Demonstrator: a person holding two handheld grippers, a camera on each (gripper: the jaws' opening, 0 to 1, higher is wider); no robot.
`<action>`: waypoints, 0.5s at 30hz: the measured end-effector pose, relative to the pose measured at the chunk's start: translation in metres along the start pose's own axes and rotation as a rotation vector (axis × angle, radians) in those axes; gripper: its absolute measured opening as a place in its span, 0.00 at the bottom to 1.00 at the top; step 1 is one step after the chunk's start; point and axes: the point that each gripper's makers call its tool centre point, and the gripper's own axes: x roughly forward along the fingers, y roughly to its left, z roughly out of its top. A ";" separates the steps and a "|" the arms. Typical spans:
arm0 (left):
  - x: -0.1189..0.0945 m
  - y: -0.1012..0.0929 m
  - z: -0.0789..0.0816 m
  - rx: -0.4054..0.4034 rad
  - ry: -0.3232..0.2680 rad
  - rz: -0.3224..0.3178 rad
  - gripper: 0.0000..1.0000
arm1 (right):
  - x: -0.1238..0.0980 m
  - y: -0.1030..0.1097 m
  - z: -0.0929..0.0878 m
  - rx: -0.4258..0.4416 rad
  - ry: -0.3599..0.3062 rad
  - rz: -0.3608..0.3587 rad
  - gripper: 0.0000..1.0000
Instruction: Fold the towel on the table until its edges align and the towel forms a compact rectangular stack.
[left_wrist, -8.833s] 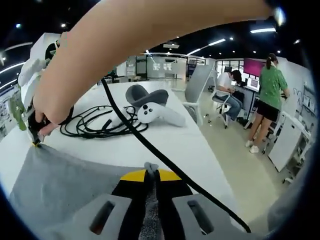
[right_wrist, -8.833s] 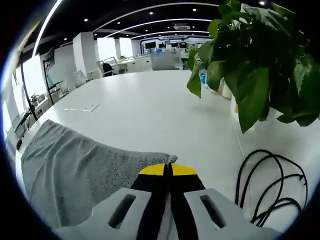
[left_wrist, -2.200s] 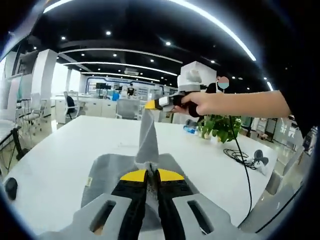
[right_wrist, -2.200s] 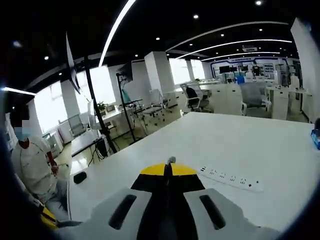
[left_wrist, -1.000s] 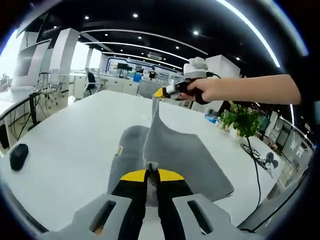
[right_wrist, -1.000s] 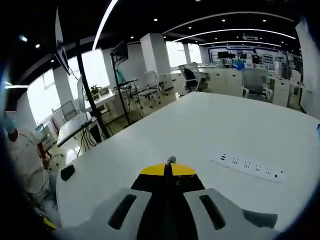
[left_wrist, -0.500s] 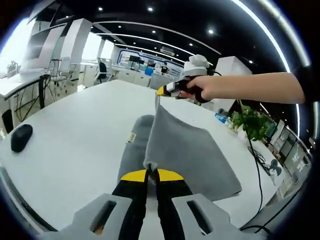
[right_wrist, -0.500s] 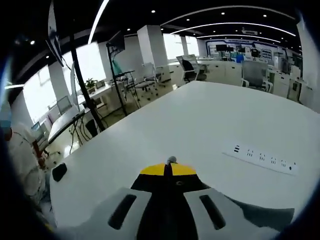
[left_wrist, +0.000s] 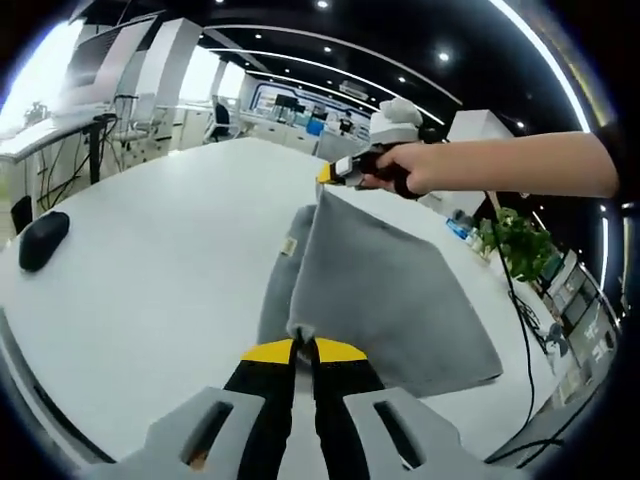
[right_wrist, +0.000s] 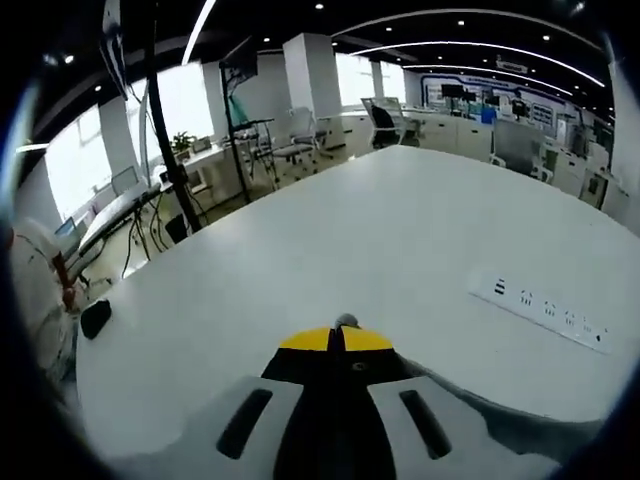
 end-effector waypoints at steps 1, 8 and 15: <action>0.001 0.001 -0.001 0.001 0.005 0.001 0.06 | 0.002 0.000 -0.001 -0.003 0.001 0.001 0.00; 0.002 0.006 -0.015 -0.008 0.061 0.027 0.03 | 0.018 -0.003 -0.008 -0.046 0.009 0.008 0.00; -0.003 0.009 -0.021 -0.016 0.074 0.029 0.04 | 0.028 -0.002 -0.011 -0.054 0.013 0.047 0.00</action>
